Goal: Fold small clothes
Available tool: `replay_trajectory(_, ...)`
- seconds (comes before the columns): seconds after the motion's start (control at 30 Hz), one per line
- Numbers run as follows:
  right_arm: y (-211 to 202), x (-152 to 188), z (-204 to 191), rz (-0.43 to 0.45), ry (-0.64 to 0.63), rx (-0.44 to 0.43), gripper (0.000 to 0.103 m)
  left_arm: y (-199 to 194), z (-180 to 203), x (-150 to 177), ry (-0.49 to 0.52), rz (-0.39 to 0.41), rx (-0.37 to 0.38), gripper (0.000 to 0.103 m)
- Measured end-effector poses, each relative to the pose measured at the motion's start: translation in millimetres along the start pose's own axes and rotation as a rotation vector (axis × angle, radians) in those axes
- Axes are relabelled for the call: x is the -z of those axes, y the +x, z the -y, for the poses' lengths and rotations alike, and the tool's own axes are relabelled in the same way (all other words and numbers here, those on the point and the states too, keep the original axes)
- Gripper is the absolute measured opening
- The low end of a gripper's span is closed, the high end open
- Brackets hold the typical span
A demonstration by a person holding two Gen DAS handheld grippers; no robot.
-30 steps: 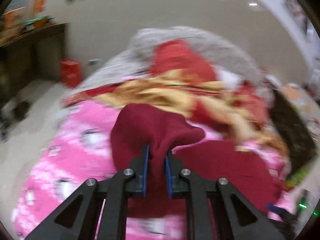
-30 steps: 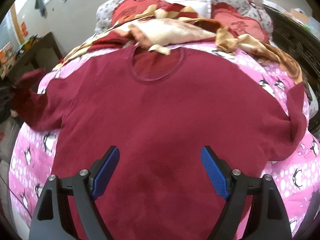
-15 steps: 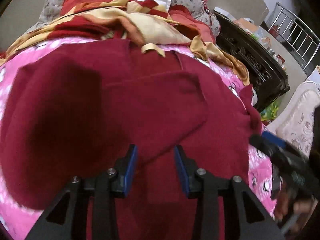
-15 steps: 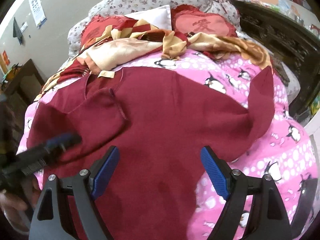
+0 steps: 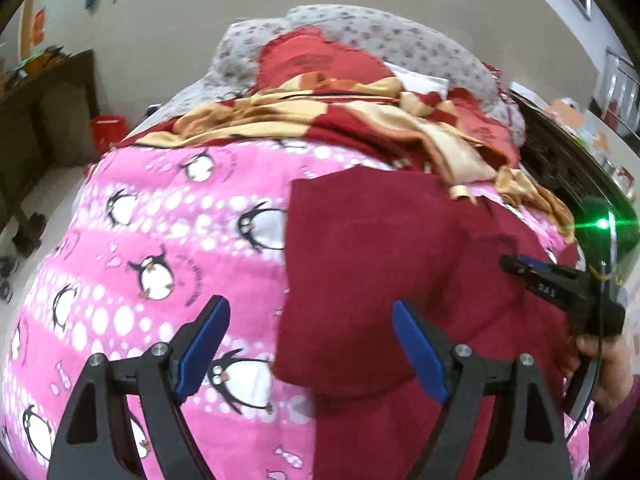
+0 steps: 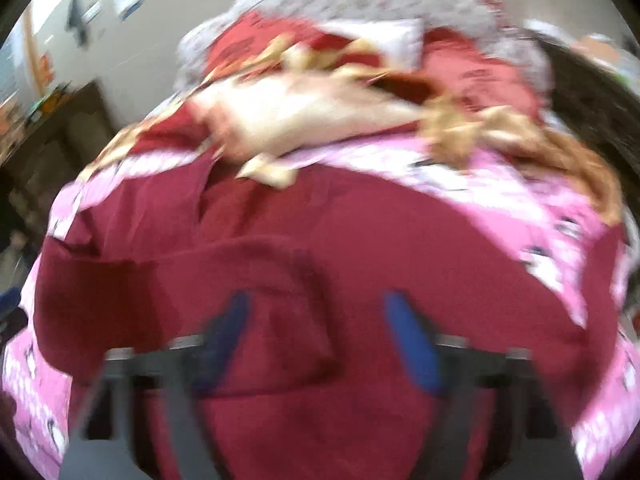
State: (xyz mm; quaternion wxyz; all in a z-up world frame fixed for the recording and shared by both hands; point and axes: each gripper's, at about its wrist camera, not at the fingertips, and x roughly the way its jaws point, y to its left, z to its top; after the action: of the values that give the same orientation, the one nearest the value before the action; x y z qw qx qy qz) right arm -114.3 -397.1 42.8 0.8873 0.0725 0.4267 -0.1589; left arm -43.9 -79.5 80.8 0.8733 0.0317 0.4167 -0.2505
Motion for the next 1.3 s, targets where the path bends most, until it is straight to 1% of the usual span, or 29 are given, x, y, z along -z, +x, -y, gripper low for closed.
replay_trajectory(0.07,-13.0,0.5,-1.0,0.032,-0.009,-0.001,0.003,-4.5,-5.9,4.6,0.005,0.01,-0.016,0.087)
replay_trajectory(0.1,-27.1,1.7,7.1,0.055,0.019,-0.035,0.0,-2.7,-5.1,4.6,0.01,0.017,-0.026,0.087)
replay_trajectory(0.13,-38.6,4.3,16.8,0.069,0.054,-0.058,0.0,-1.3,-3.7,4.6,0.017,0.024,-0.038,0.087)
replay_trajectory(0.17,-49.1,8.2,27.9,0.08,0.091,-0.034,0.0,2.6,-1.8,4.0,0.022,0.024,-0.048,0.087)
replay_trajectory(0.23,-60.7,15.7,47.4,0.084,0.161,0.04,0.0,13.7,2.4,4.0,0.027,0.012,-0.054,0.087)
replay_trajectory(0.3,-63.2,28.8,72.1,0.069,0.25,0.047,0.0,23.8,6.8,5.0,0.03,0.008,-0.058,0.087)
replay_trajectory(0.4,-42.9,39.9,86.8,-0.02,0.296,0.009,0.0,41.0,14.5,6.2,0.04,-0.017,-0.08,0.087)
replay_trajectory(0.43,-40.3,40.8,86.7,-0.044,0.29,0.013,0.004,43.0,15.9,6.7,0.04,-0.022,-0.087,0.087)
replay_trajectory(0.47,-42.5,40.4,86.5,-0.04,0.28,0.023,0.007,42.5,16.6,7.0,0.037,-0.021,-0.091,0.087)
replay_trajectory(0.53,-56.7,41.0,89.1,0.016,0.274,0.082,0.023,37.6,17.9,5.9,0.035,0.004,-0.088,0.087)
replay_trajectory(0.57,-67.5,41.6,91.4,0.059,0.281,0.124,0.025,36.9,19.1,4.3,0.039,0.012,-0.093,0.087)
replay_trajectory(0.6,-73.1,41.7,93.5,0.085,0.289,0.135,0.026,37.3,20.3,2.1,0.044,0.018,-0.103,0.087)
replay_trajectory(0.63,-78.1,41.4,93.0,0.11,0.295,0.112,0.026,39.5,21.9,-0.5,0.05,0.022,-0.112,0.087)
replay_trajectory(0.7,-73.2,36.2,88.4,0.098,0.275,0.024,0.026,48.5,26.1,-4.9,0.061,0.016,-0.122,0.087)
replay_trajectory(0.77,-57.7,29.8,73.0,0.06,0.224,-0.072,0.025,65.1,31.2,-6.6,0.085,-0.001,-0.156,0.087)
replay_trajectory(0.8,-49.6,26.9,66.5,0.051,0.202,-0.082,0.025,71.0,31.7,-6.7,0.091,-0.01,-0.169,0.087)
replay_trajectory(0.83,-40.2,24.9,59.8,0.04,0.175,-0.063,0.024,80.2,32.4,-5.9,0.1,-0.027,-0.182,0.087)
replay_trajectory(0.87,-25.0,21.8,55.4,0.02,0.144,0.007,0.024,86.1,32.7,-4.8,0.104,-0.041,-0.187,0.087)
replay_trajectory(0.9,-18.6,21.9,53.9,0.011,0.137,0.04,0.023,91.3,32.0,-3.9,0.102,-0.053,-0.19,0.087)
replay_trajectory(0.93,-11.2,20.1,57.9,0.02,0.145,0.054,0.02,94.8,30.0,-3.2,0.093,-0.06,-0.189,0.088)
replay_trajectory(0.97,-11.8,20.3,60.4,0.031,0.158,0.049,0.02,95.9,28.5,-3.0,0.085,-0.062,-0.185,0.088)
replay_trajectory(1.03,-17.2,20.1,63.1,0.019,0.18,0.04,0.02,94.8,26.8,-3.2,0.073,-0.06,-0.183,0.088)
replay_trajectory(1.13,-37.2,24.1,61.5,0.033,0.195,0.025,0.022,90.5,29.9,-2.9,0.092,-0.051,-0.192,0.088)
replay_trajectory(1.2,-48.8,28.8,58.4,0.044,0.182,0.008,0.022,87.1,31.9,-2.6,0.104,-0.049,-0.196,0.088)
replay_trajectory(1.27,-53.3,38.8,53.5,0.038,0.166,0.021,0.024,82.8,32.7,-2.7,0.104,-0.045,-0.194,0.088)
replay_trajectory(1.3,-49.0,45.0,51.9,0.016,0.159,0.045,0.027,79.6,33.0,-2.6,0.1,-0.042,-0.195,0.088)
